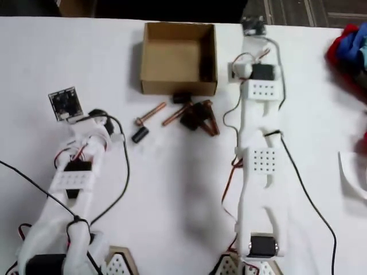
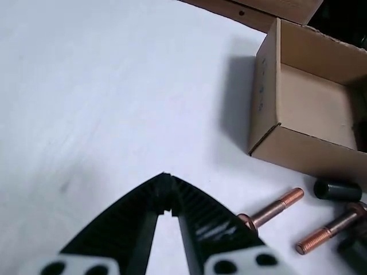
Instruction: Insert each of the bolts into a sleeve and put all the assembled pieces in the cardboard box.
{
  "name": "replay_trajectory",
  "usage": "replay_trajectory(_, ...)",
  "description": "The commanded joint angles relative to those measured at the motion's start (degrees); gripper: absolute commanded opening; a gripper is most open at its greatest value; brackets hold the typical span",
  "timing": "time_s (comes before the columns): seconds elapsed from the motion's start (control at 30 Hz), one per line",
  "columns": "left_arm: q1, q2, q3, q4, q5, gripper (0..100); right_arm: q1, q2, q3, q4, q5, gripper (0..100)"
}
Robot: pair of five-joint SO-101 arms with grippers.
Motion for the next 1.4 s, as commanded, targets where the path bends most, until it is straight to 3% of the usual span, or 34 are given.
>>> replay_trajectory(0.0,-0.79,-0.18,-0.13,-1.14,-0.09,3,-1.54,-9.27,-2.02,9.27,0.62,8.5)
replay_trajectory(0.13,-3.96,-0.26,-0.40,-1.14,0.00,3,-6.64,-11.47,-2.02,17.45,0.62,17.2)
replay_trajectory(0.43,-23.56,-0.18,-3.74,-1.23,0.09,3,-20.00,-12.44,-1.93,19.74,0.62,12.9)
replay_trajectory(0.57,-28.57,-0.18,-4.53,-1.32,0.09,3,-27.56,-12.35,-0.70,19.74,1.32,13.3)
replay_trajectory(0.73,-29.80,-0.18,-4.09,-4.13,0.09,3,-35.65,-12.00,7.38,19.65,8.09,14.5)
replay_trajectory(0.9,-29.80,-0.18,-4.09,-4.13,0.09,3,-38.99,-10.24,13.19,19.65,16.18,18.3)
replay_trajectory(1.37,-29.54,-0.09,-4.00,-4.04,0.09,3,-39.69,-3.03,13.01,19.21,14.42,18.3)
